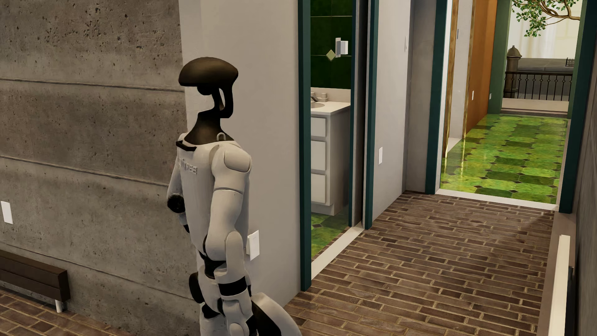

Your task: Go around the corner

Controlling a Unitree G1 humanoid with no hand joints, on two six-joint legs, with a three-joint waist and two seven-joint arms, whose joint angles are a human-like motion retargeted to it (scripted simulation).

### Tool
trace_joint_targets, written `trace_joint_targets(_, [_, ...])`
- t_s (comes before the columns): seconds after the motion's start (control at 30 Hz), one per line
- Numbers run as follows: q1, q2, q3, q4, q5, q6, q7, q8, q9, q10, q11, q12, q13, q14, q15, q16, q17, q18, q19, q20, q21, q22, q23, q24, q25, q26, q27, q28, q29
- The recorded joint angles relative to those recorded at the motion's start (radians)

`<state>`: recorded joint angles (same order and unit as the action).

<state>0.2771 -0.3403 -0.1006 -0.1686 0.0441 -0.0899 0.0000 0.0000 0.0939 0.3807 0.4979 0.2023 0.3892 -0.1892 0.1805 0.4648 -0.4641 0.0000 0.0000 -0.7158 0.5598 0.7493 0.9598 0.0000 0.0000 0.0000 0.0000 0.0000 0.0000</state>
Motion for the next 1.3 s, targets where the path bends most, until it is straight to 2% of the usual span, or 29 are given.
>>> trace_joint_targets(0.07, [0.071,0.026,-0.042,0.024,0.002,0.012,0.0,0.0,-0.01,-0.003,0.035,0.057,0.009,0.028,0.042,-0.013,-0.014,0.0,0.0,-0.186,-0.088,0.121,-0.041,0.0,0.0,0.0,0.0,0.0,0.0])
trace_joint_targets(0.1, [0.089,0.019,-0.052,0.041,0.006,0.039,0.0,0.0,-0.019,0.0,0.076,0.092,0.005,0.075,0.023,-0.031,-0.024,0.0,0.0,-0.279,-0.097,0.183,-0.036,0.0,0.0,0.0,0.0,0.0,0.0])
trace_joint_targets(0.17, [0.03,0.074,-0.075,0.065,-0.012,0.078,0.0,0.0,-0.04,0.114,0.113,0.172,-0.007,0.239,-0.091,-0.037,-0.028,0.0,0.0,-0.402,-0.087,0.225,0.003,0.0,0.0,0.0,0.0,0.0,0.0])
trace_joint_targets(0.2, [-0.067,0.128,-0.071,0.081,-0.016,0.102,0.0,0.0,-0.033,0.266,0.107,0.185,-0.006,0.337,-0.146,-0.027,-0.032,0.0,0.0,-0.437,-0.05,0.226,0.003,0.0,0.0,0.0,0.0,0.0,0.0])
trace_joint_targets(0.27, [-0.363,0.165,-0.021,0.068,-0.039,0.119,0.0,0.0,-0.067,0.639,0.089,0.174,-0.023,0.465,-0.223,-0.005,-0.015,0.0,0.0,-0.364,-0.012,0.2,0.007,0.0,0.0,0.0,0.0,0.0,0.0])
trace_joint_targets(0.33, [-0.567,0.255,0.063,0.037,-0.063,0.085,0.0,0.0,-0.073,0.842,0.041,0.162,-0.044,0.326,-0.255,0.007,0.01,0.0,0.0,-0.2,0.009,0.152,-0.009,0.0,0.0,0.0,0.0,0.0,0.0])
trace_joint_targets(0.37, [-0.645,0.303,0.094,0.014,-0.075,0.063,0.0,0.0,-0.082,0.822,0.018,0.162,-0.05,0.329,-0.266,0.009,0.022,0.0,0.0,-0.11,-0.006,0.122,-0.023,0.0,0.0,0.0,0.0,0.0,0.0])
trace_joint_targets(0.4, [-0.667,0.385,0.118,0.006,-0.066,0.051,0.0,0.0,-0.06,0.718,-0.012,0.175,-0.052,0.377,-0.275,0.001,0.028,0.0,0.0,-0.013,-0.028,0.073,-0.044,0.0,0.0,0.0,0.0,0.0,0.0])
trace_joint_targets(0.47, [-0.68,0.479,0.178,-0.016,-0.06,0.037,0.0,0.0,-0.032,0.382,-0.029,0.168,-0.062,0.486,-0.294,-0.028,0.024,0.0,0.0,0.075,-0.085,0.014,-0.076,0.0,0.0,0.0,0.0,0.0,0.0])
trace_joint_targets(0.5, [-0.657,0.532,0.195,-0.017,-0.051,0.038,0.0,0.0,-0.015,0.213,-0.034,0.169,-0.069,0.482,-0.303,-0.039,0.018,0.0,0.0,0.085,-0.101,-0.005,-0.084,0.0,0.0,0.0,0.0,0.0,0.0])
trace_joint_targets(0.53, [-0.639,0.58,0.203,-0.007,-0.038,0.039,0.0,0.0,-0.005,0.077,-0.039,0.174,-0.073,0.388,-0.31,-0.044,0.012,0.0,0.0,0.082,-0.114,-0.019,-0.092,0.0,0.0,0.0,0.0,0.0,0.0])
trace_joint_targets(0.57, [-0.631,0.616,0.21,0.018,-0.017,0.045,0.0,0.0,-0.003,0.029,-0.041,0.18,-0.071,0.237,-0.318,-0.044,0.008,0.0,0.0,0.071,-0.127,-0.025,-0.102,0.0,0.0,0.0,0.0,0.0,0.0])
trace_joint_targets(0.6, [-0.654,0.647,0.206,0.026,-0.009,0.04,0.0,0.0,-0.006,0.033,-0.038,0.182,-0.063,0.208,-0.323,-0.043,0.007,0.0,0.0,0.049,-0.14,-0.01,-0.112,0.0,0.0,0.0,0.0,0.0,0.0])
trace_joint_targets(0.67, [-0.697,0.685,0.216,0.007,-0.044,0.006,0.0,0.0,-0.027,0.078,-0.01,0.178,-0.015,0.46,-0.295,-0.042,0.016,0.0,0.0,-0.027,-0.174,0.074,-0.125,0.0,0.0,0.0,0.0,0.0,0.0])
trace_joint_targets(0.7, [-0.711,0.683,0.217,-0.009,-0.078,-0.021,0.0,0.0,-0.051,0.115,0.026,0.183,0.022,0.514,-0.232,-0.038,0.026,0.0,0.0,-0.076,-0.175,0.124,-0.121,0.0,0.0,0.0,0.0,0.0,0.0])
trace_joint_targets(0.77, [-0.636,0.573,0.177,-0.029,-0.166,-0.07,0.0,0.0,-0.083,0.137,0.264,0.207,0.072,0.429,0.028,-0.018,0.044,0.0,0.0,-0.201,-0.111,0.208,-0.067,0.0,0.0,0.0,0.0,0.0,0.0])
trace_joint_targets(0.8, [-0.627,0.397,0.131,-0.068,-0.23,-0.099,0.0,0.0,-0.12,0.117,0.462,0.185,0.067,0.386,0.125,-0.009,0.044,0.0,0.0,-0.291,-0.061,0.232,-0.042,0.0,0.0,0.0,0.0,0.0,0.0])
trace_joint_targets(0.83, [-0.581,0.267,0.082,-0.08,-0.236,-0.098,0.0,0.0,-0.127,0.101,0.626,0.156,0.067,0.335,0.072,0.0,0.046,0.0,0.0,-0.36,-0.023,0.244,-0.016,0.0,0.0,0.0,0.0,0.0,0.0])
trace_joint_targets(0.87, [-0.489,0.195,0.043,-0.08,-0.245,-0.084,0.0,0.0,-0.105,0.08,0.742,0.117,0.075,0.257,-0.045,0.006,0.043,0.0,0.0,-0.421,0.018,0.248,0.003,0.0,0.0,0.0,0.0,0.0,0.0])
trace_joint_targets(0.9, [-0.382,0.148,0.013,-0.071,-0.24,-0.064,0.0,0.0,-0.077,0.055,0.784,0.079,0.089,0.168,-0.146,0.012,0.042,0.0,0.0,-0.429,0.058,0.245,0.022,0.0,0.0,0.0,0.0,0.0,0.0])
trace_joint_targets(0.93, [-0.273,0.112,-0.007,-0.054,-0.227,-0.044,0.0,0.0,-0.05,0.036,0.761,0.054,0.105,0.073,-0.228,0.02,0.042,0.0,0.0,-0.368,0.107,0.227,0.04,0.0,0.0,0.0,0.0,0.0,0.0])
trace_joint_targets(0.97, [-0.173,0.093,-0.026,-0.016,-0.185,-0.016,0.0,0.0,-0.021,0.039,0.674,0.05,0.113,-0.007,-0.287,0.03,0.047,0.0,0.0,-0.245,0.151,0.183,0.071,0.0,0.0,0.0,0.0,0.0,0.0])
trace_joint_targets(1.0, [-0.118,0.059,-0.046,-0.004,-0.167,-0.001,0.0,0.0,-0.008,0.033,0.549,0.034,0.111,-0.041,-0.298,0.034,0.052,0.0,0.0,-0.121,0.197,0.132,0.085,0.0,0.0,0.0,0.0,0.0,0.0])
trace_joint_targets(1.03, [-0.076,0.043,-0.059,0.007,-0.147,0.012,0.0,0.0,0.005,0.027,0.392,0.017,0.106,-0.052,-0.246,0.036,0.057,0.0,0.0,-0.007,0.218,0.072,0.089,0.0,0.0,0.0,0.0,0.0,0.0])
trace_joint_targets(1.1, [-0.006,0.037,-0.066,0.013,-0.128,0.016,0.0,0.0,0.012,0.025,0.076,-0.021,0.103,-0.06,-0.06,0.043,0.065,0.0,0.0,0.144,0.189,-0.046,0.058,0.0,0.0,0.0,0.0,0.0,0.0])
trace_joint_targets(1.13, [0.038,0.057,-0.068,0.021,-0.124,0.021,0.0,0.0,0.019,0.024,-0.025,-0.035,0.103,-0.056,-0.019,0.045,0.066,0.0,0.0,0.177,0.158,-0.095,0.036,0.0,0.0,0.0,0.0,0.0,0.0])
trace_joint_targets(1.17, [0.089,0.067,-0.066,0.034,-0.121,0.03,0.0,0.0,0.032,0.018,-0.033,-0.039,0.098,-0.043,-0.046,0.045,0.061,0.0,0.0,0.191,0.133,-0.133,0.016,0.0,0.0,0.0,0.0,0.0,0.0])
trace_joint_targets(1.23, [0.147,0.037,-0.068,0.062,-0.11,0.045,0.0,0.0,0.018,0.01,0.06,-0.008,0.065,0.027,-0.022,0.035,0.045,0.0,0.0,0.187,0.088,-0.163,0.007,0.0,0.0,0.0,0.0,0.0,0.0])
trace_joint_targets(1.3, [0.132,0.078,-0.083,0.114,-0.083,0.086,0.0,0.0,0.0,0.08,0.133,0.037,0.025,0.262,-0.073,-0.006,0.023,0.0,0.0,0.097,0.04,-0.061,0.036,0.0,0.0,0.0,0.0,0.0,0.0])
